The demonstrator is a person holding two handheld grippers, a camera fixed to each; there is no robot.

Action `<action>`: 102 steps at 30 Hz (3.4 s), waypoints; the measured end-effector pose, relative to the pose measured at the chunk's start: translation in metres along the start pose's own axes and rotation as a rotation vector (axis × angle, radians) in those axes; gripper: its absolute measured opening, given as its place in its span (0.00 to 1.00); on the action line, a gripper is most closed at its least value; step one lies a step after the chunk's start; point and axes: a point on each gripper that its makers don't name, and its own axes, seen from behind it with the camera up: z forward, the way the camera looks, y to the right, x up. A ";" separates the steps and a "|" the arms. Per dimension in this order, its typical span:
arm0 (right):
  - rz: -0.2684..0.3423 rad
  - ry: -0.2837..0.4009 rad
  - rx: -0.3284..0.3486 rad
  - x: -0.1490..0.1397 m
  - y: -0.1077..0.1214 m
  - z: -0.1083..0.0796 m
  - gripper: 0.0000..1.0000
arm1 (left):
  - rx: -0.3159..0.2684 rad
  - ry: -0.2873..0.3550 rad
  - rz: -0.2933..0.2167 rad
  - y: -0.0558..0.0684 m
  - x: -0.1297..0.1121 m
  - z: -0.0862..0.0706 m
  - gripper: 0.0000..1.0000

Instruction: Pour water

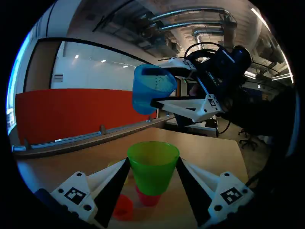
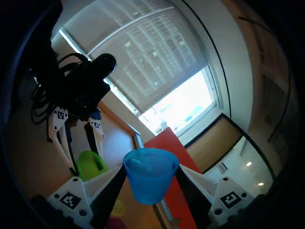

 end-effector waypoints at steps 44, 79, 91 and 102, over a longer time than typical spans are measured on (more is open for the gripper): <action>-0.293 -0.043 -0.047 -0.008 0.016 0.014 0.91 | -0.003 0.003 0.015 0.006 0.007 0.001 0.86; -0.428 -0.041 -0.086 0.003 0.029 0.022 0.91 | 0.009 0.022 0.009 0.005 0.006 -0.002 0.86; -0.473 -0.037 -0.088 0.005 0.030 0.025 0.91 | 0.006 0.019 0.014 0.007 0.005 -0.003 0.86; -0.512 -0.032 -0.094 0.006 0.031 0.025 0.91 | 0.007 0.020 0.010 0.006 0.004 -0.001 0.85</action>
